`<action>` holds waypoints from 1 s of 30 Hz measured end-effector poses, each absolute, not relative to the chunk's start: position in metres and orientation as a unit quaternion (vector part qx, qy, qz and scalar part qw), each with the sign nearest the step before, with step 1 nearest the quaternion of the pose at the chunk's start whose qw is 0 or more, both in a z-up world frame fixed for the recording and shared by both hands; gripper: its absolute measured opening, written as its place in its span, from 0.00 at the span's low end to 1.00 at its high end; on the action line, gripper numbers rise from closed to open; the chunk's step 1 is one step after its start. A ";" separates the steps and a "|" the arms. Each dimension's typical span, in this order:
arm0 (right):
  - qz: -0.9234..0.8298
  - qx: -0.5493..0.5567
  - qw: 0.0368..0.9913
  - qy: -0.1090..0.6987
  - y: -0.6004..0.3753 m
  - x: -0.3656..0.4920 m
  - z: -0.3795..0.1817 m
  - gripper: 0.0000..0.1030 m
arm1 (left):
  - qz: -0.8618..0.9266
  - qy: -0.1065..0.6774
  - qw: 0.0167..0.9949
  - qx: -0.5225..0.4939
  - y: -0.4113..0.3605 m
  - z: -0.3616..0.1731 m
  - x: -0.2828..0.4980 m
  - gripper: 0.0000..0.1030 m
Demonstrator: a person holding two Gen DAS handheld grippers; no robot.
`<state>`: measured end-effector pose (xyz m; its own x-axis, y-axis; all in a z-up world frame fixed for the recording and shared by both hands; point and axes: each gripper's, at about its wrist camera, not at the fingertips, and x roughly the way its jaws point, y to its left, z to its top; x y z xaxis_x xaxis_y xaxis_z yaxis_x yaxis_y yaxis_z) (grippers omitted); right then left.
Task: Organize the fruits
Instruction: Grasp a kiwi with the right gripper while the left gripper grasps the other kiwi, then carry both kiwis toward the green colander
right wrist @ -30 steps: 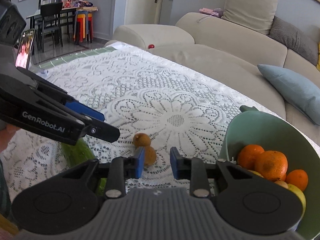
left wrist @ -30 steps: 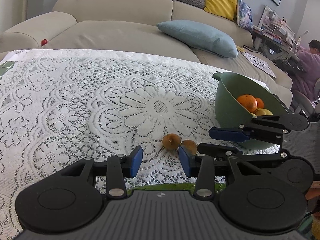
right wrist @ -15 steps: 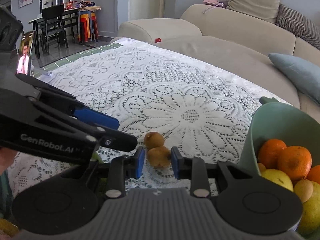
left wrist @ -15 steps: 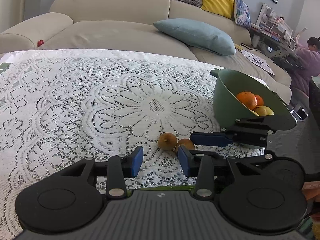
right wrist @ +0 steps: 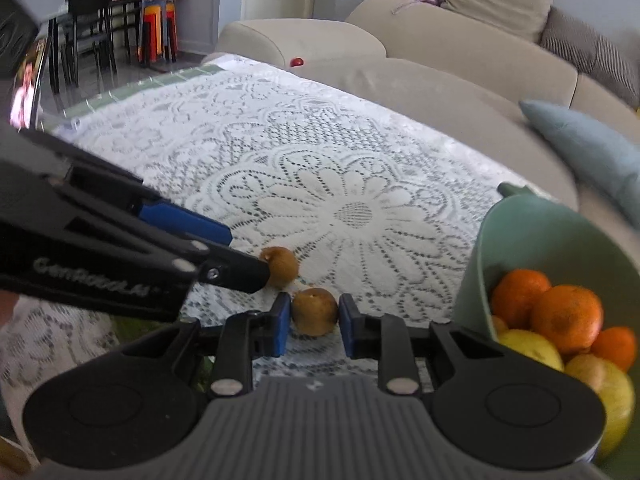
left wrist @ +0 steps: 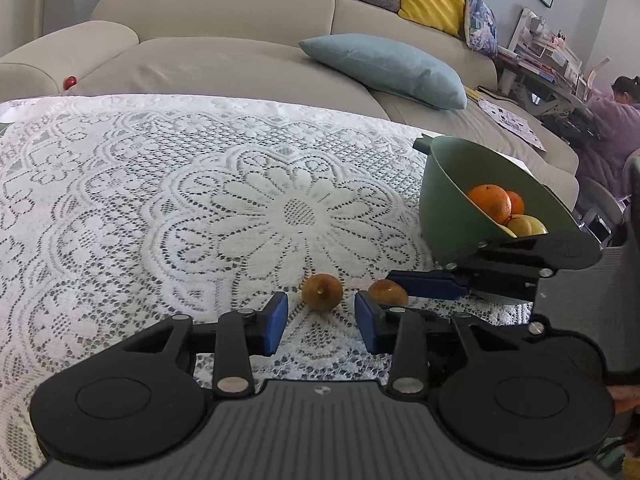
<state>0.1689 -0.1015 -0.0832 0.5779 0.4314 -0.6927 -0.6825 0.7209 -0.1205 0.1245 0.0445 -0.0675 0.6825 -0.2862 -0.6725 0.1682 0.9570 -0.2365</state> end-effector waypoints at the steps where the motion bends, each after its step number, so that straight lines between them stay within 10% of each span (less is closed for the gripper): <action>1: 0.321 -0.194 0.867 0.327 -0.102 0.168 -0.082 0.21 | -0.125 0.380 0.913 -0.076 0.043 -0.068 0.126 0.43; 30: 0.327 -0.203 0.867 0.316 -0.108 0.162 -0.075 0.21 | -0.103 0.372 0.921 -0.054 0.028 -0.074 0.133 0.28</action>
